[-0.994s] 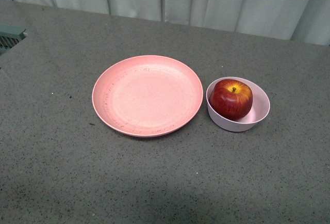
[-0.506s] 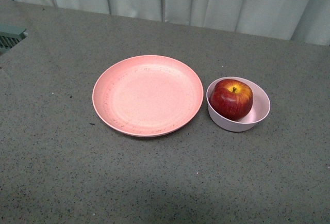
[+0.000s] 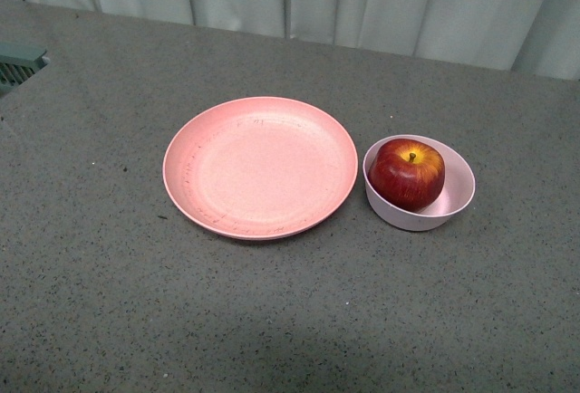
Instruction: Move apple from plate to bowl
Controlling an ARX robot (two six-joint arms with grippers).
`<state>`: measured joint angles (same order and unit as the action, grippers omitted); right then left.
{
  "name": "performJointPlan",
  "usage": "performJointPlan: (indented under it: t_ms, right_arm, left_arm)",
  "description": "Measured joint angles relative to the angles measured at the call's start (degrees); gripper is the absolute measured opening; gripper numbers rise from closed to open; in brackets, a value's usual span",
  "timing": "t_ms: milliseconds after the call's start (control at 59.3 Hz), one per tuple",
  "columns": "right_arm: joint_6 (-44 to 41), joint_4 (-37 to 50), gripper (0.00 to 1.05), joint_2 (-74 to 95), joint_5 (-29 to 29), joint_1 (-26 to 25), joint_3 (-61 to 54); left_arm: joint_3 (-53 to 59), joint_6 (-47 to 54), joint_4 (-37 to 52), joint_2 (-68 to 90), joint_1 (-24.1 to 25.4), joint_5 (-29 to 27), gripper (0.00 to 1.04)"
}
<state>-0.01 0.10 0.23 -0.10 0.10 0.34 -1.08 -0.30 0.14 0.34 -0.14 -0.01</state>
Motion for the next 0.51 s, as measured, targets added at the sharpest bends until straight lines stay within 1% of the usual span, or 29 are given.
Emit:
performJointPlan:
  t_ms: [67, 118, 152, 169, 219, 236, 303, 337, 354, 388, 404, 421, 455, 506]
  right_arm:
    - [0.0, 0.0, 0.95, 0.0, 0.0, 0.0, 0.0]
    - [0.0, 0.0, 0.95, 0.0, 0.0, 0.0, 0.0]
    - [0.0, 0.0, 0.95, 0.0, 0.0, 0.0, 0.0]
    - [0.0, 0.0, 0.95, 0.0, 0.0, 0.0, 0.0]
    - [0.0, 0.0, 0.95, 0.0, 0.0, 0.0, 0.0]
    - [-0.02, 0.0, 0.95, 0.0, 0.0, 0.0, 0.0]
    - [-0.02, 0.0, 0.95, 0.0, 0.0, 0.0, 0.0]
    - [-0.02, 0.0, 0.95, 0.0, 0.0, 0.0, 0.0]
    - [0.0, 0.0, 0.95, 0.0, 0.0, 0.0, 0.0]
    - [0.0, 0.0, 0.95, 0.0, 0.0, 0.0, 0.0]
    - [-0.02, 0.0, 0.95, 0.0, 0.0, 0.0, 0.0]
    - [0.0, 0.0, 0.95, 0.0, 0.02, 0.0, 0.0]
    - [-0.02, 0.0, 0.95, 0.0, 0.0, 0.0, 0.0]
    - [0.0, 0.0, 0.95, 0.0, 0.0, 0.0, 0.0]
  left_arm:
    - [0.0, 0.0, 0.0, 0.0, 0.0, 0.0, 0.04]
    - [0.0, 0.0, 0.0, 0.0, 0.0, 0.0, 0.1]
    - [0.0, 0.0, 0.0, 0.0, 0.0, 0.0, 0.17]
    - [0.0, 0.0, 0.0, -0.02, 0.0, 0.0, 0.22]
    - [0.0, 0.0, 0.0, -0.02, 0.0, 0.0, 0.33]
    - [0.0, 0.0, 0.0, -0.02, 0.0, 0.0, 0.35]
    - [0.0, 0.0, 0.0, -0.02, 0.0, 0.0, 0.51]
    - [0.0, 0.0, 0.0, -0.04, 0.0, 0.02, 0.6]
    - [0.0, 0.0, 0.0, -0.04, 0.0, 0.0, 0.69]
    - [0.0, 0.0, 0.0, -0.04, 0.0, 0.0, 0.76]
    - [0.0, 0.0, 0.0, -0.04, 0.0, 0.0, 0.78]
    - [0.0, 0.0, 0.0, -0.04, 0.0, 0.02, 0.83]
    - [0.0, 0.0, 0.0, -0.04, 0.0, 0.0, 0.91]
    - [0.0, 0.02, 0.0, -0.04, 0.0, 0.02, 0.98]
